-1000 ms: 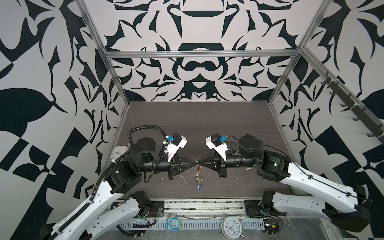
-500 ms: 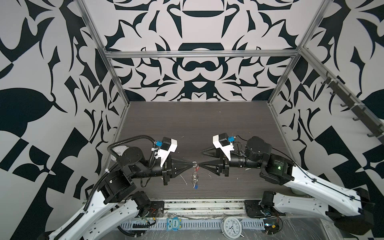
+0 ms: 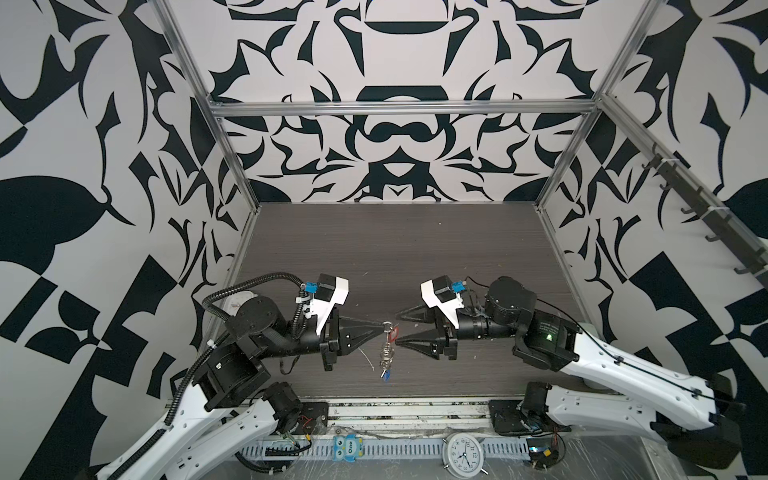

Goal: Remove the keys from the keyring

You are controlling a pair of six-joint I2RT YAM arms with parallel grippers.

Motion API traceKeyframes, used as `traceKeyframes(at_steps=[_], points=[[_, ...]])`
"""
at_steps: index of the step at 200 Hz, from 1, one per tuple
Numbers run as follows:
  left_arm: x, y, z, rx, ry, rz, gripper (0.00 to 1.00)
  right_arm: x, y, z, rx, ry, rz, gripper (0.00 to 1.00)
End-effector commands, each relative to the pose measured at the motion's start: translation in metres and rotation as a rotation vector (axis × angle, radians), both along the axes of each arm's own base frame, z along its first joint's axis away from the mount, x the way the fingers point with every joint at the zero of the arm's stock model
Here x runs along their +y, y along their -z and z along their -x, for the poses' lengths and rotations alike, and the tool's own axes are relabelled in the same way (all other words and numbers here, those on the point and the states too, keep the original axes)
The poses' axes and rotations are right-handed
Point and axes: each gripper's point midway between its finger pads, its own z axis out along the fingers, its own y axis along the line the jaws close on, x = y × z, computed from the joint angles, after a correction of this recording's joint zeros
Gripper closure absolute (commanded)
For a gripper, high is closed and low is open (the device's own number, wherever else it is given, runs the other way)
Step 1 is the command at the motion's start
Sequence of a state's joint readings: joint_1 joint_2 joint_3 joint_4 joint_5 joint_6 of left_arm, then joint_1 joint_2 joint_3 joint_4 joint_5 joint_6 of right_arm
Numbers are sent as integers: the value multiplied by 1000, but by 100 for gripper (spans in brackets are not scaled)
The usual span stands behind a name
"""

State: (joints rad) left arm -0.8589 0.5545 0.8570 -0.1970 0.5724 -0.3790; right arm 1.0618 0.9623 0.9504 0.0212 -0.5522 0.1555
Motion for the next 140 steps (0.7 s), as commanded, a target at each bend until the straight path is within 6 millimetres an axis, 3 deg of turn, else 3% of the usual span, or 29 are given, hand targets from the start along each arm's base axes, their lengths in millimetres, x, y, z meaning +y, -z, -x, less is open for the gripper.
traceKeyframes(at_steps=[1, 89, 140], points=[[2, -9, 4, -25, 10, 45, 100, 1, -15, 6, -20, -39, -54, 53], [6, -11, -8, -16, -69, 63, 100, 2, -10, 1, -10, -9, -36, 100], [9, -16, -20, -7, -147, 110, 100, 3, -8, -1, -8, -1, -6, 100]])
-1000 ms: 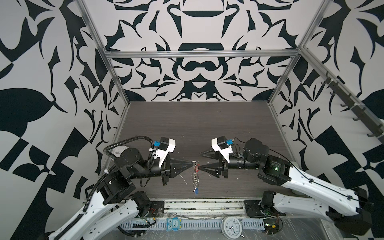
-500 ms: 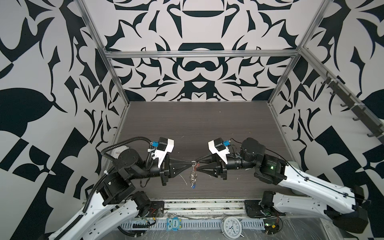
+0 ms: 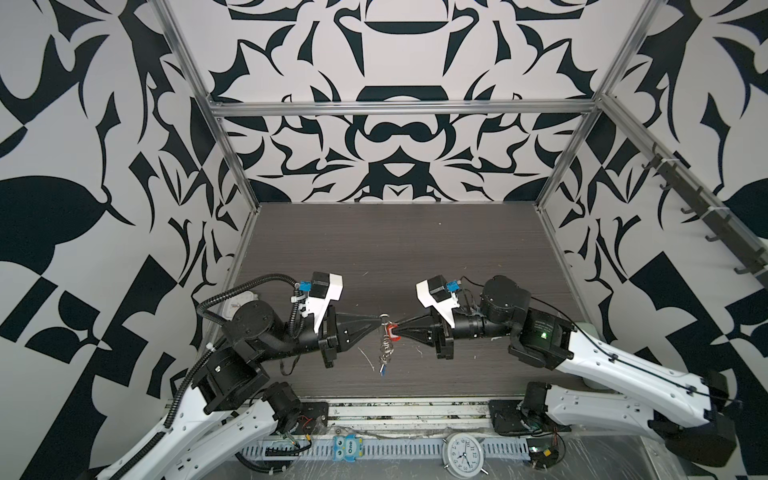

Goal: Remove the keys from the keyring

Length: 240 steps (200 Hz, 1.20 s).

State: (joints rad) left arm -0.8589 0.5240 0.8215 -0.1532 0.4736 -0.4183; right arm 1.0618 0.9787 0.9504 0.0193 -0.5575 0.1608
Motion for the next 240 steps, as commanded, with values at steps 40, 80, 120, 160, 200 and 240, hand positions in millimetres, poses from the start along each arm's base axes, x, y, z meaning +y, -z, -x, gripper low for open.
traceKeyframes(at_steps=[40, 80, 120, 160, 200, 240], points=[[3, -17, -10, -16, -59, 99, 100, 7, -2, -2, -9, -12, 37, 100], [1, -19, -8, -13, -40, 117, 100, 14, 11, -3, 6, -34, 86, 100], [-3, -16, -6, -4, -9, 107, 100, 18, 20, -7, 24, -20, 116, 100], [-3, -9, -4, -15, -2, 83, 100, 7, 10, -7, 13, 19, 83, 74], [-1, -9, 0, -39, 5, 88, 100, -17, -25, -1, -37, 64, -39, 49], [1, -13, 2, -60, 8, 113, 100, -25, -51, -16, -13, 174, -194, 48]])
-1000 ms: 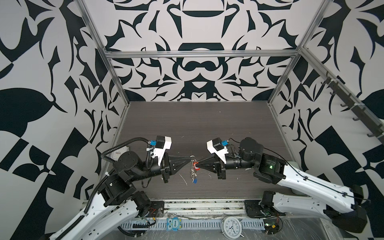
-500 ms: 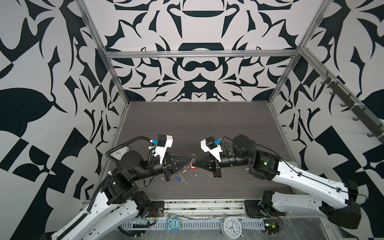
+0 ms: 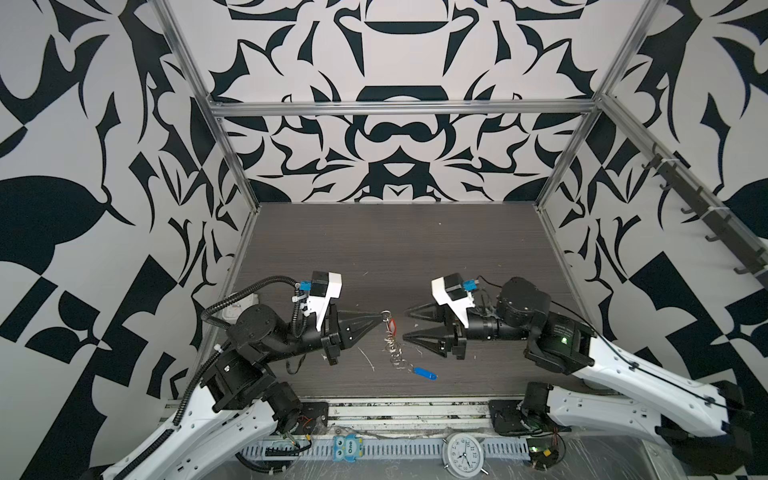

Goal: Remove the keys from the keyring

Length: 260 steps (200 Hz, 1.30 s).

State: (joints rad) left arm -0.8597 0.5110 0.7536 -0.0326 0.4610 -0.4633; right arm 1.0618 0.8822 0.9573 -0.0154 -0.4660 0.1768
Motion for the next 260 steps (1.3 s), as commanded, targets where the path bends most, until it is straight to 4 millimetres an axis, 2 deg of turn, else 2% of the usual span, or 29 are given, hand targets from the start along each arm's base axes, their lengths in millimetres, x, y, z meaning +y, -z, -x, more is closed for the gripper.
traceKeyframes(at_steps=[1, 40, 64, 112, 185, 260], points=[[3, -13, 6, -62, 13, 56, 100, -1, -26, -14, 10, 82, -141, 48], [4, -14, 5, -66, 8, 76, 100, 10, -32, -26, 100, 101, -234, 48], [6, -15, 5, -77, 0, 91, 100, 18, -32, -24, 127, 66, -236, 49], [6, -13, 2, -75, -17, 95, 100, 17, -35, -20, 135, 40, -261, 52], [6, -15, -1, -71, -31, 110, 100, 22, -34, -14, 147, -6, -235, 71], [4, -11, -4, -53, -32, 105, 100, 23, -34, -10, 152, -36, -234, 73]])
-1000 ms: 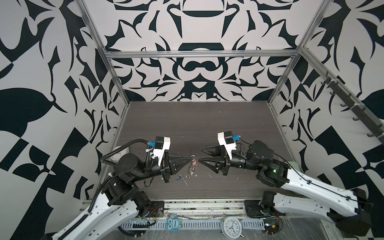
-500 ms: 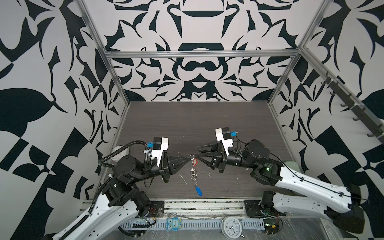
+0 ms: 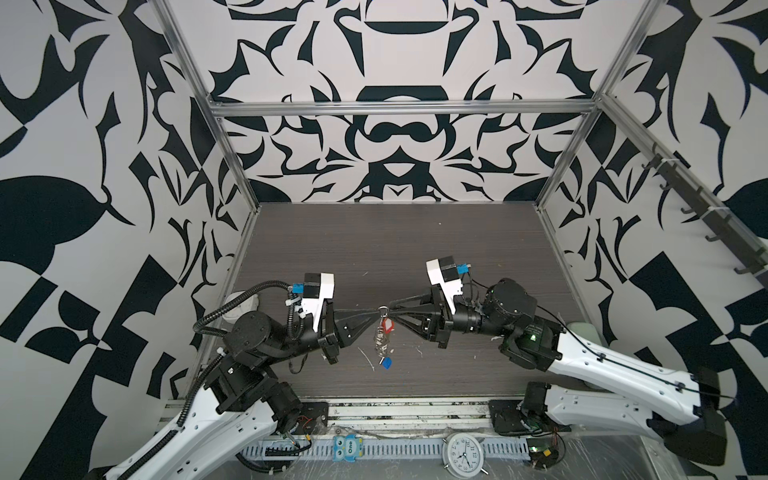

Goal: Remove the keys from the keyring

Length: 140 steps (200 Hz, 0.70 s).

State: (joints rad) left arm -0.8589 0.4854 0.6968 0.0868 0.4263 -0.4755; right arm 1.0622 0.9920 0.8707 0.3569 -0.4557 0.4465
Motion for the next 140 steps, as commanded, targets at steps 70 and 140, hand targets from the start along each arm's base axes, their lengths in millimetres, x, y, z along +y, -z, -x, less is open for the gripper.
traceKeyframes(at_steps=[70, 140], points=[[-3, -3, -2, -4, 4, 29, 100, -6, -28, 8, -30, -26, -79, 79], [-5, 1, -3, 9, 9, 24, 100, -7, -25, 5, -36, -3, -58, 100]])
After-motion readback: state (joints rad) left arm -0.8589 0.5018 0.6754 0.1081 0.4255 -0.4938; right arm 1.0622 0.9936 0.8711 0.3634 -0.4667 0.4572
